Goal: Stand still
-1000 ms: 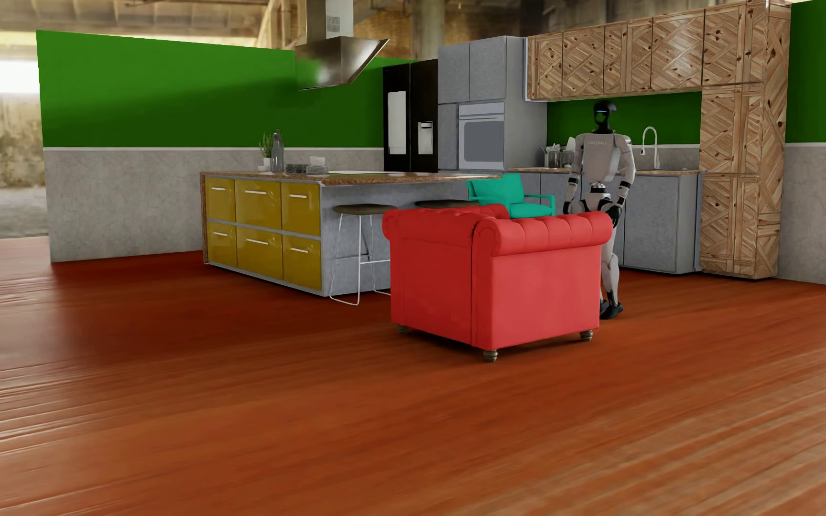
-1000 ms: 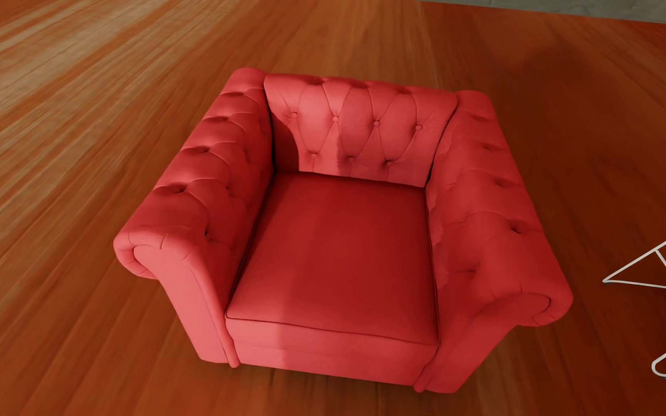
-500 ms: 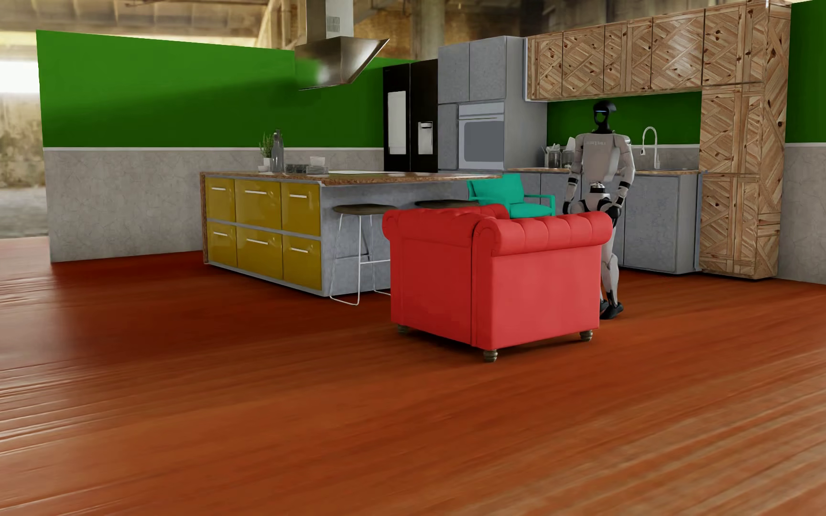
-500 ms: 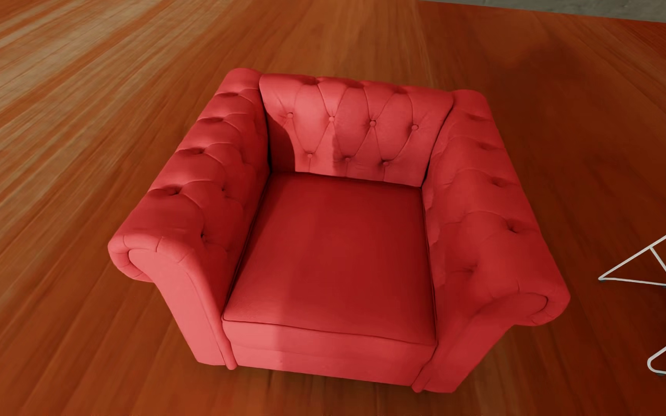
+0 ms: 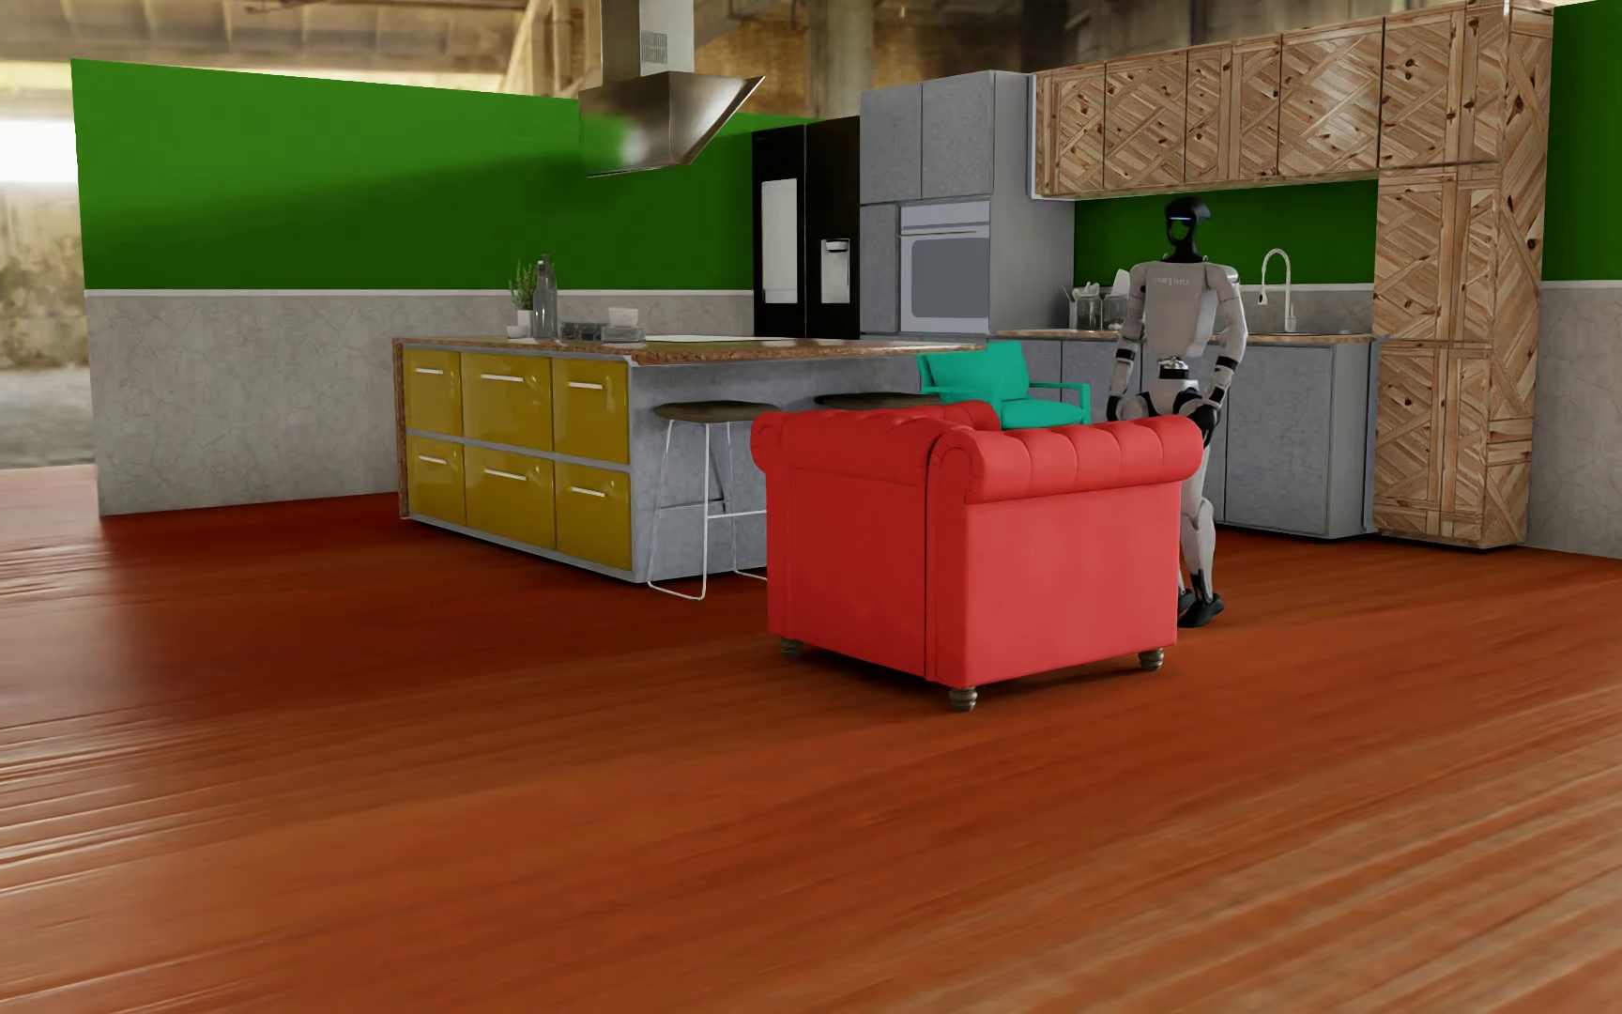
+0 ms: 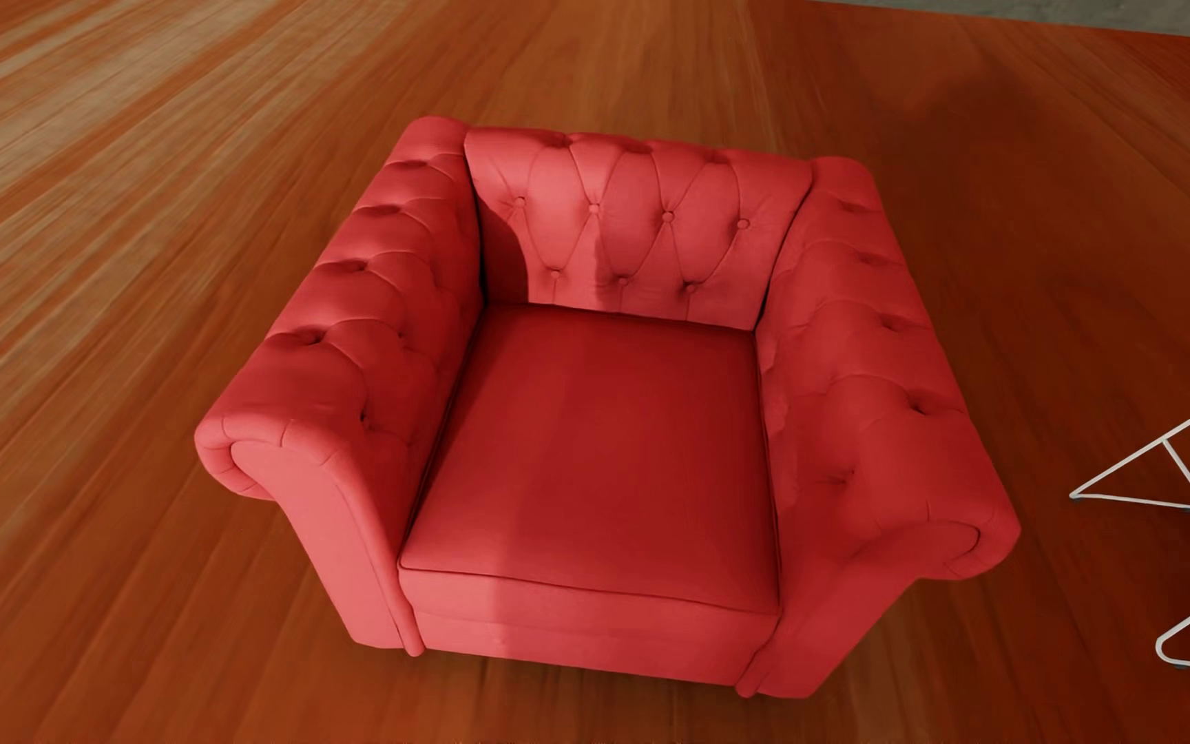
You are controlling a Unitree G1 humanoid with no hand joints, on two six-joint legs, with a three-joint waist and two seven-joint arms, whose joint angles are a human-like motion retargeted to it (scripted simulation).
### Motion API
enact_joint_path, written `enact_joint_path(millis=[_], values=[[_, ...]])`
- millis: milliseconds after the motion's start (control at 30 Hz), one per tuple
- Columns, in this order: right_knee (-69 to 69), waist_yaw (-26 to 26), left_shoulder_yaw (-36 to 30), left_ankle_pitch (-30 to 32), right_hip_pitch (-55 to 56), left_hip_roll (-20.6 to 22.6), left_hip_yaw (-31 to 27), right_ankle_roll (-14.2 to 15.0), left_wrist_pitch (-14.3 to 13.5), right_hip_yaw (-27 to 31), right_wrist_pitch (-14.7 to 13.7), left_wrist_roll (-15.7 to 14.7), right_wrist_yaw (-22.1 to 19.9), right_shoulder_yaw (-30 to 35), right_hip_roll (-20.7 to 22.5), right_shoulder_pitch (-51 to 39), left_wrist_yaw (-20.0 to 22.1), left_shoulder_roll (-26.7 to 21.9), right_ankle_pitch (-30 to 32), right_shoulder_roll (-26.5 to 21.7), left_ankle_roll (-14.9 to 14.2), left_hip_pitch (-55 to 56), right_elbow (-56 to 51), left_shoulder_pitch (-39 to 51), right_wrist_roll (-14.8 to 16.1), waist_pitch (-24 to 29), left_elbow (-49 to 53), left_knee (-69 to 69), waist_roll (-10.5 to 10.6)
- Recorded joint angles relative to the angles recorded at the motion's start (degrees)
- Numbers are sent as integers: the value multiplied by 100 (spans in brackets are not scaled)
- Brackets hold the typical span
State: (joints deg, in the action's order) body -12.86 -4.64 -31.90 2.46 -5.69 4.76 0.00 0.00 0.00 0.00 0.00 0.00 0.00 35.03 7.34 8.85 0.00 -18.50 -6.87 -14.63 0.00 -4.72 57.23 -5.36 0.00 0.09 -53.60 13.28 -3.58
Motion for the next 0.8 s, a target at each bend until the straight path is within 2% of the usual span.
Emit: enact_joint_path(millis=[200,800], values=[[8,8,84,-54,4,9,0,0,0,0,0,0,0,-244,4,38,0,24,2,44,0,0,28,-29,0,-22,16,3,3],[-41,-6,159,5,1,-10,0,0,0,0,0,0,0,-326,7,50,0,36,6,54,0,-33,48,-69,0,-7,35,-3,5]])
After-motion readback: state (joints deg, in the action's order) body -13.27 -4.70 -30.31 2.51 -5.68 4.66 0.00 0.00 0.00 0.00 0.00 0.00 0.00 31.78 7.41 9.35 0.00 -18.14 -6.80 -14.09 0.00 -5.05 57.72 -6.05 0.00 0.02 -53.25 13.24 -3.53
